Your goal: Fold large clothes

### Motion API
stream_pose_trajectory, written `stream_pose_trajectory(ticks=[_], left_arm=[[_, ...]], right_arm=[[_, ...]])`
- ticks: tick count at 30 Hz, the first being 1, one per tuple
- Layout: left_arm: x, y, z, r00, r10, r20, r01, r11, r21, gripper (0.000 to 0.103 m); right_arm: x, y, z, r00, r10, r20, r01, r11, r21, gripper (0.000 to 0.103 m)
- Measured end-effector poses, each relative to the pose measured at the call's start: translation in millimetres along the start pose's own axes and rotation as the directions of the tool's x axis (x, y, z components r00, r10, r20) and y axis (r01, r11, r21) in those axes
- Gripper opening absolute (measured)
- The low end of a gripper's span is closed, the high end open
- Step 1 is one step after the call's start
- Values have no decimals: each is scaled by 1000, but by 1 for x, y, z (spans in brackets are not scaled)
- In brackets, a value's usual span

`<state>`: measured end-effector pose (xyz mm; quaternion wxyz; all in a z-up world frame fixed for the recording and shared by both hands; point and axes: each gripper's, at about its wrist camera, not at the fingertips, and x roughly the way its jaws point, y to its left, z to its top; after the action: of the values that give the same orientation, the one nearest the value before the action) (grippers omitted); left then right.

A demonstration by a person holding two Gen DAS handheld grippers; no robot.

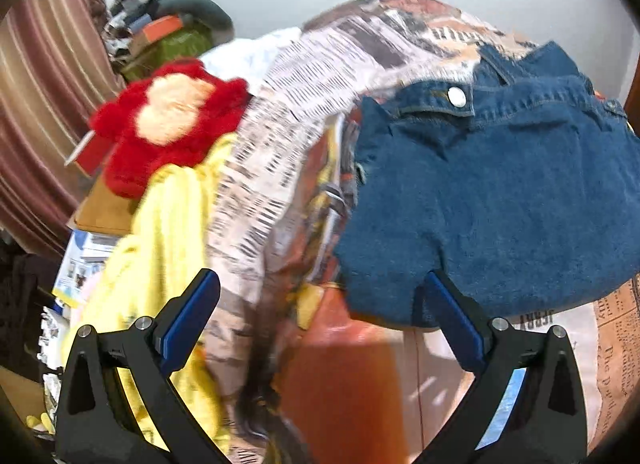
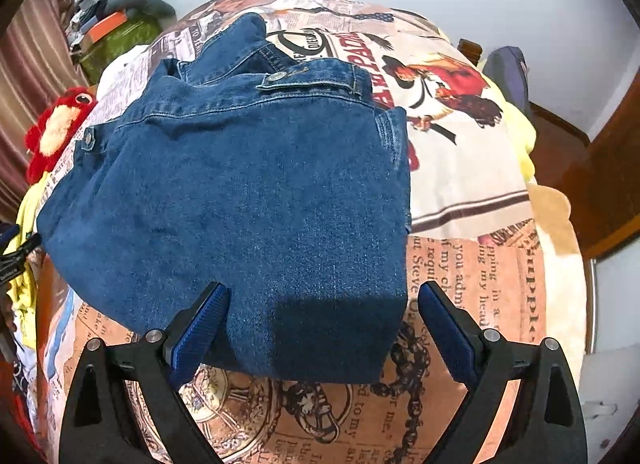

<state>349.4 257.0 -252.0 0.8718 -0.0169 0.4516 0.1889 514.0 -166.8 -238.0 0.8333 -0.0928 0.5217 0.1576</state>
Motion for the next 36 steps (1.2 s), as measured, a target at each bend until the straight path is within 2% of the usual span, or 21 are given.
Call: stream_pose_trajectory(ticks=[2, 4, 9, 13, 16, 20, 24, 27, 29, 32, 35, 36], left_arm=[[-9, 7, 3, 1000, -21, 21, 21, 999, -30, 103], [-22, 14, 7, 997, -52, 53, 57, 995, -82, 103], [-39, 22, 16, 988, -101, 120, 122, 975, -184, 103], [-42, 15, 13, 980, -151, 127, 176, 959, -220, 103], [-36, 9, 6, 976, -196, 97, 214, 945, -245, 103], [-22, 3, -9, 962, -270, 46, 271, 915, -300, 103], [0, -3, -23, 928, -372, -18, 344, 874, -344, 103], [9, -5, -29, 916, -399, -30, 363, 860, -358, 103], [20, -5, -32, 891, -452, -39, 400, 824, -400, 103], [36, -7, -34, 831, -555, -29, 477, 739, -476, 101], [51, -11, -30, 778, -628, -21, 529, 673, -516, 94], [57, -13, -28, 770, -637, -15, 536, 660, -526, 93]], right_arm=[[-7, 9, 3, 999, -51, 19, 52, 998, -34, 95], [-22, 20, 5, 994, -79, 73, 85, 993, -78, 95], [-57, 45, 15, 979, -62, 192, 84, 991, -109, 95], [-77, 69, 24, 961, -35, 273, 76, 987, -143, 95], [-76, 88, 29, 960, -5, 281, 56, 983, -174, 97], [-53, 114, 33, 976, 7, 219, 42, 975, -217, 97], [-20, 133, 30, 988, 13, 154, 28, 965, -260, 97], [4, 147, 24, 995, 15, 102, 16, 955, -296, 97], [17, 154, 21, 998, 19, 67, 3, 950, -312, 97], [28, 157, 18, 998, 33, 49, -17, 953, -303, 97], [33, 155, 21, 998, 52, 32, -41, 959, -279, 98], [34, 153, 22, 998, 59, 24, -51, 962, -269, 98]])
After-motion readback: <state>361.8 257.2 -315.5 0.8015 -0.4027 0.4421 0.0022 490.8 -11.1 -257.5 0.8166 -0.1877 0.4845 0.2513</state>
